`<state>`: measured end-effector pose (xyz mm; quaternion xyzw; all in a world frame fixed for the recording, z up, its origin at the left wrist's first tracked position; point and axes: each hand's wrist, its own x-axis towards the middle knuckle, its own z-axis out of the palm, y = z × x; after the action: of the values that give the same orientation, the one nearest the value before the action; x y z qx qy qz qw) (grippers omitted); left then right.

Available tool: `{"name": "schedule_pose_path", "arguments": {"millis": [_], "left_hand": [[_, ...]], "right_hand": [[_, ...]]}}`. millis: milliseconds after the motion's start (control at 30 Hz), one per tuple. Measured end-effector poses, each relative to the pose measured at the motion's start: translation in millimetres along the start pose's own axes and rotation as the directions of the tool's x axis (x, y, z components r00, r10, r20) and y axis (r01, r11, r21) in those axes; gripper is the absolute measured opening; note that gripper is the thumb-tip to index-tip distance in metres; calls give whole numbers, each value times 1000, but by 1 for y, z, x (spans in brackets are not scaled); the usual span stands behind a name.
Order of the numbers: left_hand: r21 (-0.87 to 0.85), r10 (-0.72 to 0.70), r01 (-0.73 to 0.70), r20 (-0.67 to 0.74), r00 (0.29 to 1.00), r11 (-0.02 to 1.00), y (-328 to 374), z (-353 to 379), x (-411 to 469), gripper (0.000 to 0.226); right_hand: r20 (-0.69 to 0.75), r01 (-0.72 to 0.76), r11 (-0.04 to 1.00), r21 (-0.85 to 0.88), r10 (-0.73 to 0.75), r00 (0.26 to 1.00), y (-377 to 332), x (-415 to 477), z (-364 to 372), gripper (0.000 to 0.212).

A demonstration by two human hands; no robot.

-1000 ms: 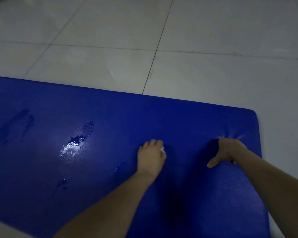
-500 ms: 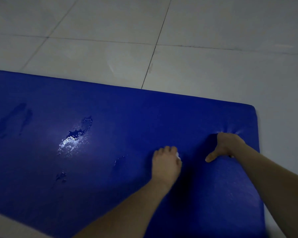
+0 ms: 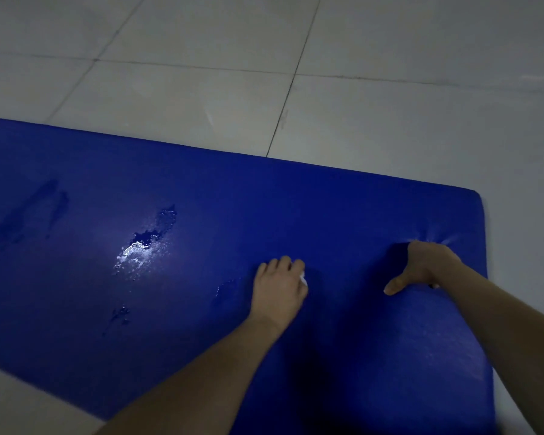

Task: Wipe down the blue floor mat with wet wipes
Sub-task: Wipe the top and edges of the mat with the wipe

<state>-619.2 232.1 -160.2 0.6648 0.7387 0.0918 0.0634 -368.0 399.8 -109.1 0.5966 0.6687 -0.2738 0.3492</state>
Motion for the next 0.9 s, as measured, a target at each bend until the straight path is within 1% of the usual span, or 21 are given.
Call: {"name": "schedule_pose_path", "arguments": {"millis": [67,167,233,267,300,333,367,400,467,500,533,567,600,633,700,767,833,867,900], "left_hand": [[47,-101,100,19,995,994,-35,-10,3,6],[88,-305,304,-2,952,949,-73,-27,2,7],[25,-411,411,6,911,911,-78,-35,2,10],[-25,-460,461,22,888,887,-76,-38,3,12],[-70,-501,503,50,864,861,-72,-39,2,14],[-109,-519,525,82,851,844,-67,-39,0,16],[-143,-510,521,109,853,841,-59,-37,-3,17],[-167,-481,497,130,867,851,-50,-35,-6,17],[-195,-386,416,177,906,888,-24,-31,-17,17],[-201,-322,363,209,923,910,-7,-31,-24,17],[-209,-252,302,235,939,930,12,-30,-31,16],[-219,-185,244,257,949,945,33,-29,-40,15],[-225,-121,184,269,955,957,53,-25,-50,13],[-228,-61,127,274,960,965,75,-19,-59,12],[-201,23,36,283,959,979,109,-7,-74,9],[-168,89,-48,250,964,985,123,2,-76,6],[-123,144,-117,243,959,985,115,4,-75,7],[-95,155,-137,226,962,986,105,5,-74,8],[-75,140,-128,198,970,989,94,2,-71,9]], "right_hand": [[18,0,1000,-13,0,1000,0,4,0,106],[1,19,1000,0,-19,1000,6,8,6,127],[-63,17,999,50,-14,998,9,6,16,139],[-98,10,997,80,-2,995,9,4,22,137],[-116,3,995,103,9,993,7,-2,29,125],[-150,27,990,139,-6,989,4,-8,38,104],[-188,49,978,202,-10,982,1,-17,45,80],[-214,71,959,276,-11,977,-1,-21,57,66],[-217,65,925,376,20,976,-3,-41,84,63],[-189,18,916,402,64,980,-7,-59,98,62],[-135,-24,920,391,83,987,-10,-74,111,70],[-48,-80,931,356,104,993,-12,-92,124,90],[3,-103,949,298,107,994,-15,-105,135,110],[22,-117,959,260,115,993,-16,-120,143,119],[18,-109,967,231,107,994,-20,-126,145,117],[62,-114,969,221,103,993,-22,-115,135,103],[139,-125,980,154,104,985,-26,-97,130,88],[162,-121,987,107,103,981,-29,-99,126,87],[176,-114,990,80,99,979,-33,-105,121,91]]}}
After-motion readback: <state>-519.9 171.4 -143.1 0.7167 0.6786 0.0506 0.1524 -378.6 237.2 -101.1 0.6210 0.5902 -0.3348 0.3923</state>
